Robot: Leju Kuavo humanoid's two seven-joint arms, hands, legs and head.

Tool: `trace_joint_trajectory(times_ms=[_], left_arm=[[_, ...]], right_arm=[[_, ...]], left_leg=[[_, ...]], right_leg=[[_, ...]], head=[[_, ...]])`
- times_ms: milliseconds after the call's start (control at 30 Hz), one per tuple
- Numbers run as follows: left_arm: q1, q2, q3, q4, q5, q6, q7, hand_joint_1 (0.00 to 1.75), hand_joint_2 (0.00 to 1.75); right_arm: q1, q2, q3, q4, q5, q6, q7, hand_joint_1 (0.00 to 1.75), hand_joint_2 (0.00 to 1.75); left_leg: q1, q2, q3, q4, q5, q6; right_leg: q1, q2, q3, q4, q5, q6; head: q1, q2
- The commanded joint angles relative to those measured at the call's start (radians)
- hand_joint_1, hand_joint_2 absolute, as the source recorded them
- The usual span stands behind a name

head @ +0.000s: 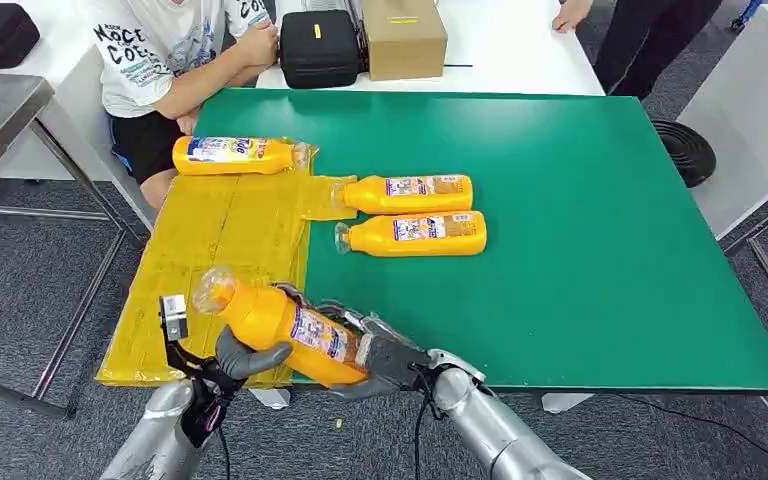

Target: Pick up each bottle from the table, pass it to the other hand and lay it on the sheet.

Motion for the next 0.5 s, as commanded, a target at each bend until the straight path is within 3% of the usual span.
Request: trace_joint_trajectory(times_ms=[33, 233, 333, 367, 500], left_arm=[[-0.03, 0.03, -0.013, 0.019, -0.021, 0.03, 0.011, 1.75, 1.75], [-0.04, 0.045, 0.011, 0.024, -0.062, 0.082, 0.013, 1.75, 1.75], [-0.078, 0.063, 0.044, 0.037, -0.147, 0.212, 0.028, 1.75, 1.75], [-0.106, 0.078, 0.055, 0.042, -0.246, 0.329, 0.025, 1.75, 1.75], [-0.133, 0.087, 0.078, 0.055, -0.252, 0.315, 0.034, 1.75, 1.75]], right_arm=[[-0.03, -0.007, -0.047, 0.002, -0.024, -0.026, 0.014, 0.0, 0.0], [-0.007, -0.014, -0.066, -0.08, -0.041, -0.038, 0.017, 0.0, 0.0], [0.028, -0.028, -0.07, -0.173, -0.047, -0.032, 0.017, 0.0, 0.0], [0.047, -0.036, -0.073, -0.224, -0.048, -0.026, 0.018, 0.0, 0.0], [0.062, -0.043, -0.077, -0.262, -0.052, -0.012, 0.033, 0.0, 0.0]], left_leg=[[0.0, 0.0, 0.001, 0.0, 0.0, 0.0], [0.001, 0.0, 0.003, 0.0, -0.001, 0.0], [0.001, 0.0, 0.003, 0.0, -0.001, 0.0], [0.001, -0.001, 0.001, 0.0, 0.0, 0.0], [0.002, -0.001, 0.003, 0.001, -0.001, -0.001]], right_leg=[[0.0, -0.001, 0.001, 0.0, 0.0, -0.001], [0.001, -0.001, 0.003, 0.0, -0.001, -0.002], [0.002, -0.001, 0.003, 0.0, -0.001, -0.002], [0.001, -0.002, 0.002, 0.0, -0.001, -0.002], [0.002, -0.002, 0.004, 0.0, -0.002, -0.003]], head=[[0.0, 0.0], [0.0, 0.0], [0.0, 0.0], [0.0, 0.0], [-0.001, 0.0]])
